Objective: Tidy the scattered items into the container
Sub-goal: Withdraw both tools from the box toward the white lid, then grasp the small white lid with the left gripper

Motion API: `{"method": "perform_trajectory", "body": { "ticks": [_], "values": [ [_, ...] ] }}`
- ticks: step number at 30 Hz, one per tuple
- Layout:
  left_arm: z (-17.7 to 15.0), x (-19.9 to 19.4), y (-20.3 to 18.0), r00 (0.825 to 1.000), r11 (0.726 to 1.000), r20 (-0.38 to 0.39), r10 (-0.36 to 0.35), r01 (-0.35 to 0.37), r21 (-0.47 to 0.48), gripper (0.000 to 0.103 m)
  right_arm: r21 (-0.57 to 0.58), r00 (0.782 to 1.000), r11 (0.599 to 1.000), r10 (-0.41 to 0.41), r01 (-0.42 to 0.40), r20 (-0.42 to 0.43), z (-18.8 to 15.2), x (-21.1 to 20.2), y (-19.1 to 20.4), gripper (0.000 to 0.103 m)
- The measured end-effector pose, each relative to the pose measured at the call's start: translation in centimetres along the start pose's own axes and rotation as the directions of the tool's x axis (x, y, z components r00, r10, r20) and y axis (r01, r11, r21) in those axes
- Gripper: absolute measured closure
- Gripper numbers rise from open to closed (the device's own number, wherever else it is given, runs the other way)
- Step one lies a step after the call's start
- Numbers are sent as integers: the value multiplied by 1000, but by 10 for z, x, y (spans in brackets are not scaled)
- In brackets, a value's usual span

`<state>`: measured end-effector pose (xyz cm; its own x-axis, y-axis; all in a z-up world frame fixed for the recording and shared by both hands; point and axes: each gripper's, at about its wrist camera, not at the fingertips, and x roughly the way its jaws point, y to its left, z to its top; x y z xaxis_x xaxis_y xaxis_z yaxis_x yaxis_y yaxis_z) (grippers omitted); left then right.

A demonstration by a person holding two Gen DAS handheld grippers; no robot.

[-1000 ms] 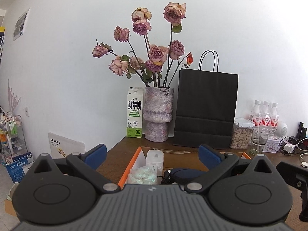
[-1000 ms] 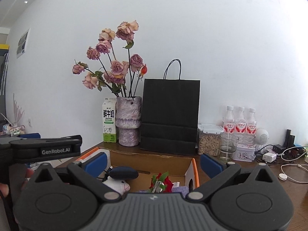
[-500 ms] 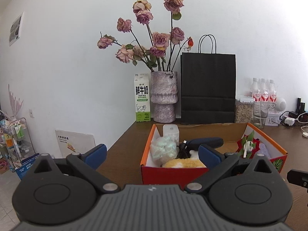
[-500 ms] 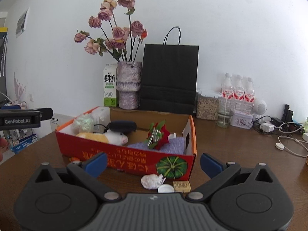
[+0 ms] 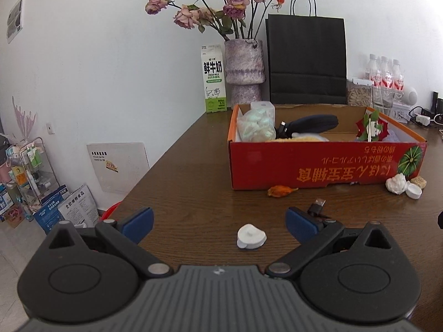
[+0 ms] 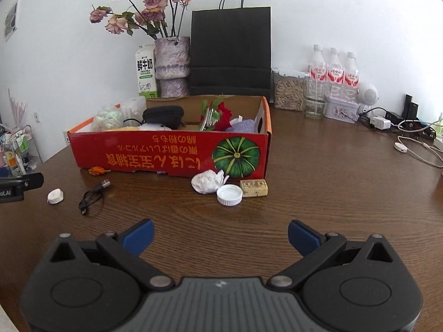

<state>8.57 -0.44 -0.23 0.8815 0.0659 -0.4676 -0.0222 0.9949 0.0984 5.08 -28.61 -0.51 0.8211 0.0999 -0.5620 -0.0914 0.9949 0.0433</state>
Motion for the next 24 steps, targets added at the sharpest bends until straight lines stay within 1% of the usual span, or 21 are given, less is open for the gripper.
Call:
{"method": "perform_trajectory", "body": {
  "ticks": [7,17,22,24],
  "values": [
    [-8,6,-1,998,1000,-56,-20,21,10,0,17,999,1000,-10,10,-51,-10,10,-4,0],
    [-11,9,-4,997,999,-76,-9,12,41,0,35,998,999,-7,10,-69,-13,14,-8,0],
    [-11,13,-4,996,999,-81,-24,27,37,0,31,997,999,-9,12,-74,-13,15,-7,0],
    [-9,17,-5,996,999,-83,-27,31,44,5,30,997,999,-11,13,-76,-13,16,-7,0]
  ]
}}
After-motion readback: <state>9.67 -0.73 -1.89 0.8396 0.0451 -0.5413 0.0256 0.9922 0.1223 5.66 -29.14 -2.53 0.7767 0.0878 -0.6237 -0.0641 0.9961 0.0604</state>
